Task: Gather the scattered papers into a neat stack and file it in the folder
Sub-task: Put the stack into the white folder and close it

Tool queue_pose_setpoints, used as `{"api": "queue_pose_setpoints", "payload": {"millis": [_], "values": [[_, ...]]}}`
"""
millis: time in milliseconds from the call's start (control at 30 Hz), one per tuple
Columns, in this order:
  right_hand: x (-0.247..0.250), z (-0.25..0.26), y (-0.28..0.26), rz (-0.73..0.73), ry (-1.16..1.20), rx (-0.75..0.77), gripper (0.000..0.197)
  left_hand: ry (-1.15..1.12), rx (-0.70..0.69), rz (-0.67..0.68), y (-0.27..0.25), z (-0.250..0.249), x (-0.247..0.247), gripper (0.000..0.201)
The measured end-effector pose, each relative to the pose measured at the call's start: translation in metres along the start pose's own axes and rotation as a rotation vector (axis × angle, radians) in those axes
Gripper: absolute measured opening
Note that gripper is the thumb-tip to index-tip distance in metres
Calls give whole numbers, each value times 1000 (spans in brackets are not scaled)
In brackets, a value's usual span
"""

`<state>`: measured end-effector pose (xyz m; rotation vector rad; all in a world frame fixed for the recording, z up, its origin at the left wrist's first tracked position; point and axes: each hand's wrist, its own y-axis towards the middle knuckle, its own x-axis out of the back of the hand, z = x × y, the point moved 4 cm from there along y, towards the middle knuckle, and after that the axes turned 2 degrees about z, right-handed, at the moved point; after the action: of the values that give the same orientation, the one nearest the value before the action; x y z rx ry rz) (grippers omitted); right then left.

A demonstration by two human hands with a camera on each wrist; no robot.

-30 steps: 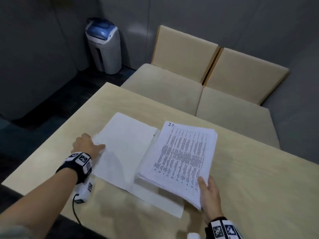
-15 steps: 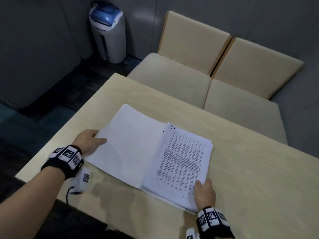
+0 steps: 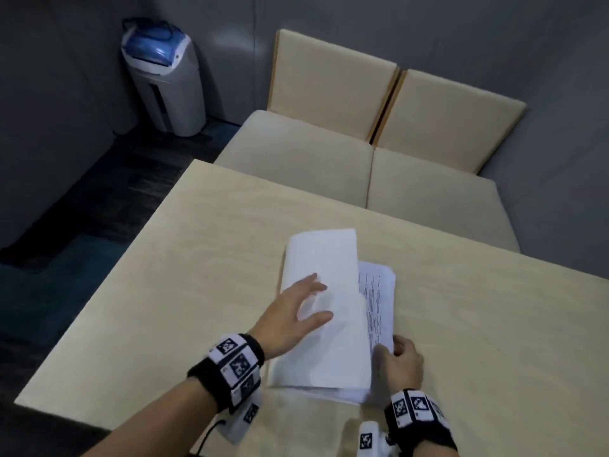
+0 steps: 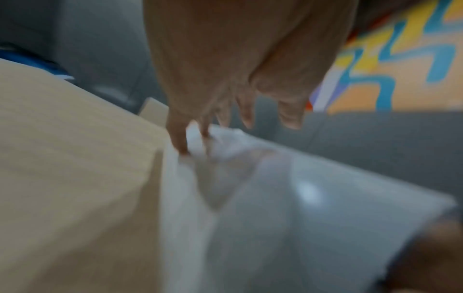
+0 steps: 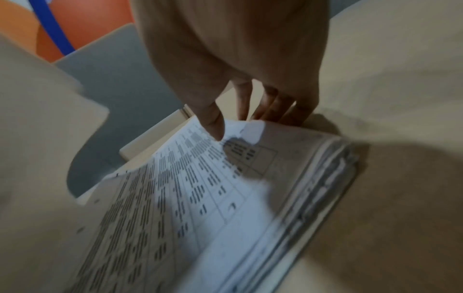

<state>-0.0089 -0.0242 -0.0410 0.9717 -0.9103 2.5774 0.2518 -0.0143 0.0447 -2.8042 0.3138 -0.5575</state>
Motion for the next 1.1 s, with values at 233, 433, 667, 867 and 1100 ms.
{"api": "queue_pose_setpoints", "payload": {"millis": [233, 433, 667, 867, 1100], "values": [[16, -11, 19, 175, 245, 6, 29, -42, 191, -246, 40, 34, -44, 94], [25, -7, 28, 236, 241, -11, 22, 661, 195, 76, 53, 54, -90, 96], [28, 2, 36, 159, 125, 43, 54, 850, 251, -14, 55, 76, -113, 79], [7, 8, 27, 67, -581, 570, 63, 936, 302, -72, 73, 47, -100, 114], [14, 10, 37, 152, -690, 668, 59, 907, 327, -35, 82, 69, -101, 123]]}}
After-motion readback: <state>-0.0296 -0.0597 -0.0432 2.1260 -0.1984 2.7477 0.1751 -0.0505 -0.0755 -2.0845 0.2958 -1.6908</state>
